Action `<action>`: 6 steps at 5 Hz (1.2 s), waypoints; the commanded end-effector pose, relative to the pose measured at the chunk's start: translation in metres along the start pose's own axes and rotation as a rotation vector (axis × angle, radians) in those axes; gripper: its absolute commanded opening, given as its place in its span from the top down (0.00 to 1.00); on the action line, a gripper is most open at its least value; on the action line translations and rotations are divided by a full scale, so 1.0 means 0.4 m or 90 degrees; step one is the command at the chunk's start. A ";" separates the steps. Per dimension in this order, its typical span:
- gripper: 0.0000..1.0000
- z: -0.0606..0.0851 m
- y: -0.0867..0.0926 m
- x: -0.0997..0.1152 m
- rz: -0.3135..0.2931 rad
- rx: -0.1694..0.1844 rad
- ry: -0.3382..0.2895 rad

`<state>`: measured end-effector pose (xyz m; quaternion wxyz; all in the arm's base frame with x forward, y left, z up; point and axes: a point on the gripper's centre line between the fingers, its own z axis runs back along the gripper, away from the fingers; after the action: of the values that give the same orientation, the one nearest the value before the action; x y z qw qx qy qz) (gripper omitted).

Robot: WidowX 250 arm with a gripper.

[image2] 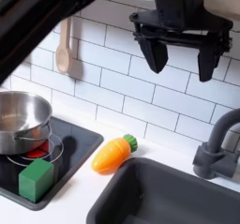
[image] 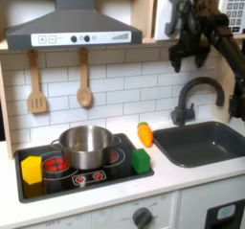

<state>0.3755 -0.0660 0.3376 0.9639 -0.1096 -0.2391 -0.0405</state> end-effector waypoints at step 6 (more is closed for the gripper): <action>0.00 0.027 0.101 -0.095 0.043 0.045 0.012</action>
<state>0.3438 -0.0213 0.3198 0.9708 -0.0835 -0.2248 0.0023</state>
